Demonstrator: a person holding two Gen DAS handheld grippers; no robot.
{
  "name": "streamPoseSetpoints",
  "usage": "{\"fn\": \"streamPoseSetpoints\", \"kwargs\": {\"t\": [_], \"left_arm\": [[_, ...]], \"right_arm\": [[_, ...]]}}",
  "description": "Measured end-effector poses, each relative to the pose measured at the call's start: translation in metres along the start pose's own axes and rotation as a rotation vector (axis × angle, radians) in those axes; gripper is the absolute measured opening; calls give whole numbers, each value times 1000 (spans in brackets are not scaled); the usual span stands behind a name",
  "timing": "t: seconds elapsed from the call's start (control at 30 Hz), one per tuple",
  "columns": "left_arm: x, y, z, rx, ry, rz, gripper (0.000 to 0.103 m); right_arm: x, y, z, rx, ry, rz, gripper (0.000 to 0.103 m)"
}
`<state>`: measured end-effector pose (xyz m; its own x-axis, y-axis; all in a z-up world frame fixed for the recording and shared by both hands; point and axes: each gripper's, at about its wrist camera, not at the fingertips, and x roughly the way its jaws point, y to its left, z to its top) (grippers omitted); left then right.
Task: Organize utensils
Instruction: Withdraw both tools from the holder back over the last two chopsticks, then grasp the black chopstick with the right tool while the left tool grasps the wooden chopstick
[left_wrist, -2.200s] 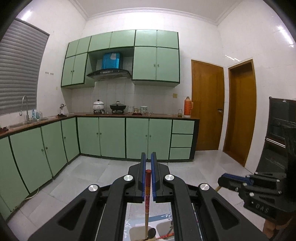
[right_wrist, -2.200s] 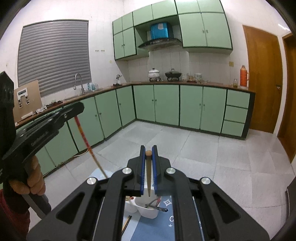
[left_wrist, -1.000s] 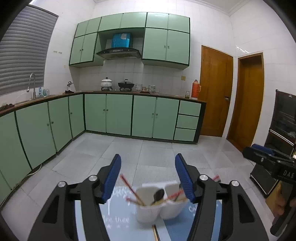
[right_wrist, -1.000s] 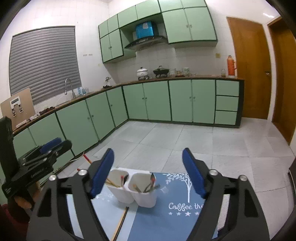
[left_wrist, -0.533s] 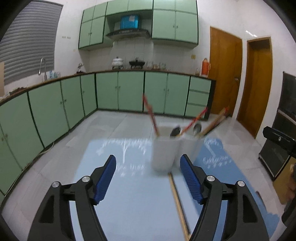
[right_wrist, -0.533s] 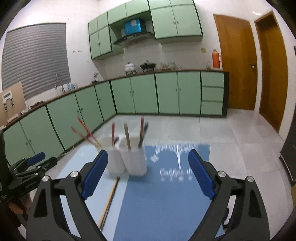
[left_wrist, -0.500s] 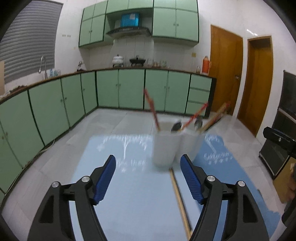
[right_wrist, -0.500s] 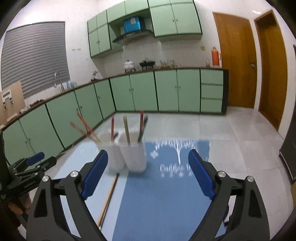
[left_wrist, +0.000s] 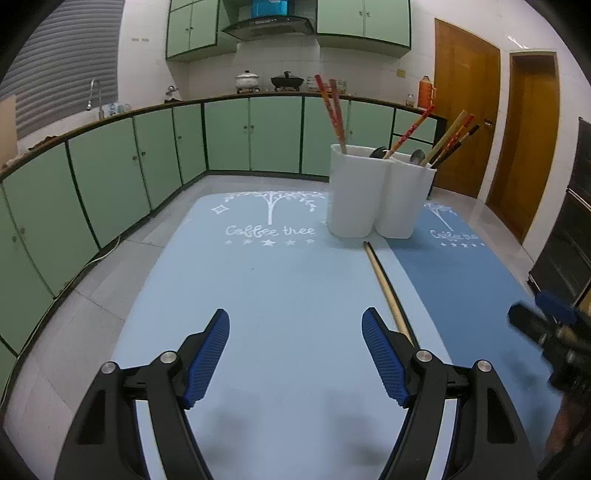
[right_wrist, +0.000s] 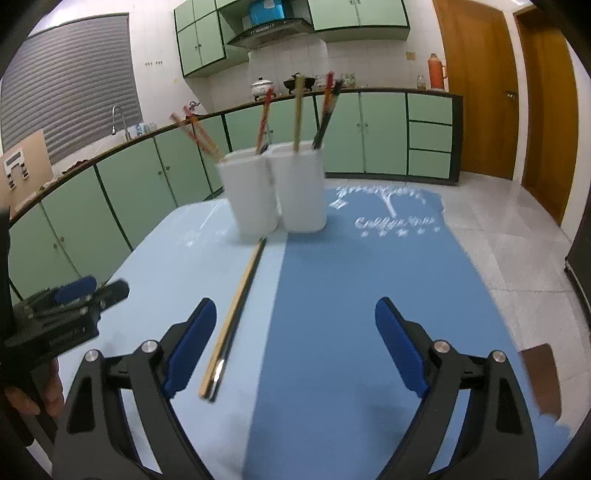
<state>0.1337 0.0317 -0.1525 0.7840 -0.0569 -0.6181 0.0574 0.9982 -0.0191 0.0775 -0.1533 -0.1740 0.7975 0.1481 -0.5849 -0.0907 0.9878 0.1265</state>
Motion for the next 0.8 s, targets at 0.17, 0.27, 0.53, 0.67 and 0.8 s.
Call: {"fn": "streamPoseSetpoints", "kwargs": {"t": [0.17, 0.27, 0.53, 0.67, 0.8], "left_arm": [[-2, 5, -11, 0, 6, 12, 73], [-7, 7, -15, 10, 3, 27, 73], [-15, 19, -19, -7, -2, 36, 73], [-17, 23, -20, -20, 1, 34, 73], [-18, 24, -23, -25, 2, 30, 74]], "right_arm": [[8, 17, -21, -31, 62, 12, 73], [12, 24, -29, -44, 94, 9, 66], [24, 37, -42, -73, 176, 28, 56], [32, 40, -45, -89, 206, 14, 53], [35, 45, -47, -122, 219, -1, 52]]}}
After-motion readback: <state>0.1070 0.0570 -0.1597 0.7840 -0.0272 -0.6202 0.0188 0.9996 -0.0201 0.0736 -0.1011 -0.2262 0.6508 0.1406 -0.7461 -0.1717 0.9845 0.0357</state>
